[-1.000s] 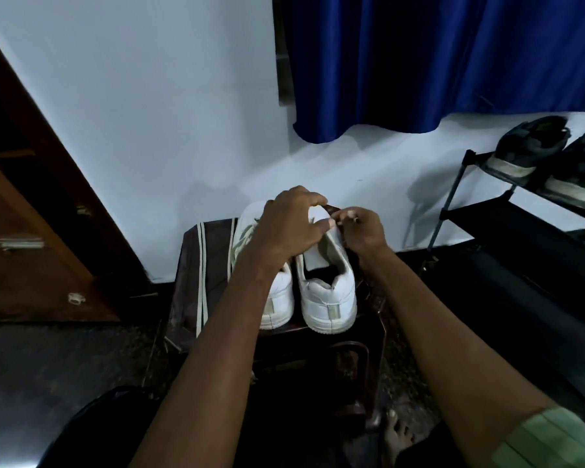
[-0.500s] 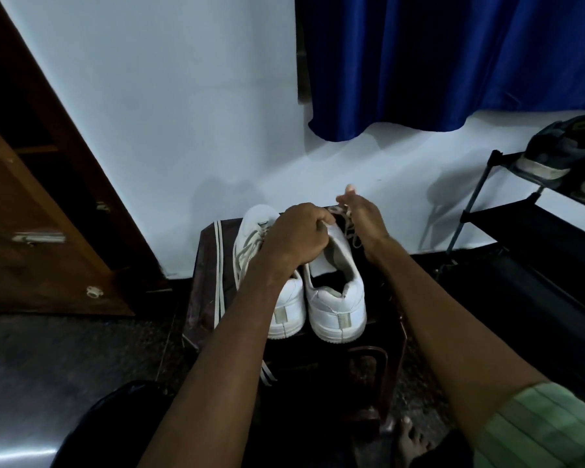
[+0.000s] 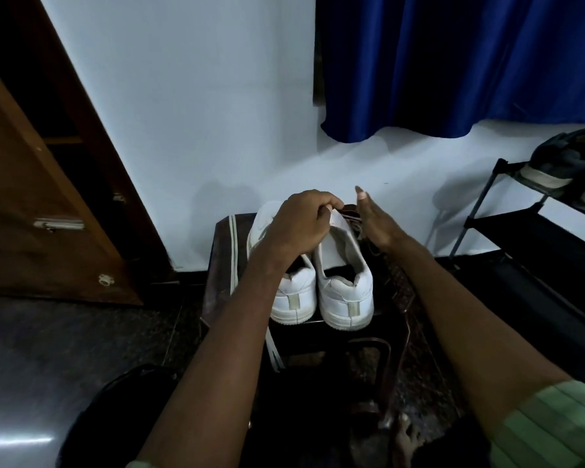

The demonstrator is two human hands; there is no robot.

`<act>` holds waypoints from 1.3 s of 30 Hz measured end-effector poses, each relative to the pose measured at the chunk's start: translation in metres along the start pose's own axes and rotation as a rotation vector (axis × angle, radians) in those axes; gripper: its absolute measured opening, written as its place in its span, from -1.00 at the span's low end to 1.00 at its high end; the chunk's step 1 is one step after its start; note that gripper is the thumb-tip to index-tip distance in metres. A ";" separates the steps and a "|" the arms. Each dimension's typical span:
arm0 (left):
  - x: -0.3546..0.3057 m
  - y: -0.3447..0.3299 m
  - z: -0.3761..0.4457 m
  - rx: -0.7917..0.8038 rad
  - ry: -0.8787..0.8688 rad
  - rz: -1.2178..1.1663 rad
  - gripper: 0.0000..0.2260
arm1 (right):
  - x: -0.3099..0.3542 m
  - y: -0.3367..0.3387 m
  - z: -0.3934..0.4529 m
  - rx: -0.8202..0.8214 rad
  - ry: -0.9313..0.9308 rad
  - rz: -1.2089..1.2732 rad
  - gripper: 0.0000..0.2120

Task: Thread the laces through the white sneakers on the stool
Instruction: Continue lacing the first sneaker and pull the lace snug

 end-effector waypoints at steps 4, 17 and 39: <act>0.011 0.030 -0.010 -0.094 0.047 -0.081 -0.70 | 0.043 0.004 -0.019 -0.019 0.098 0.115 -0.28; 0.071 0.071 -0.069 -0.298 0.291 -0.192 -0.77 | 0.123 -0.051 -0.074 0.086 0.377 -0.246 -0.79; 0.075 0.038 -0.073 0.036 0.292 -0.350 -0.73 | 0.125 -0.052 -0.059 -0.052 0.330 0.221 -0.91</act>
Point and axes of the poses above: each hand's wrist, its own z-axis towards the middle knuckle, its own y-axis out of the back of the hand, x = y × z, the point moved 4 cm from there along z, towards the middle knuckle, and after that the axes turned 8 degrees about z, right-handed, at the moved point
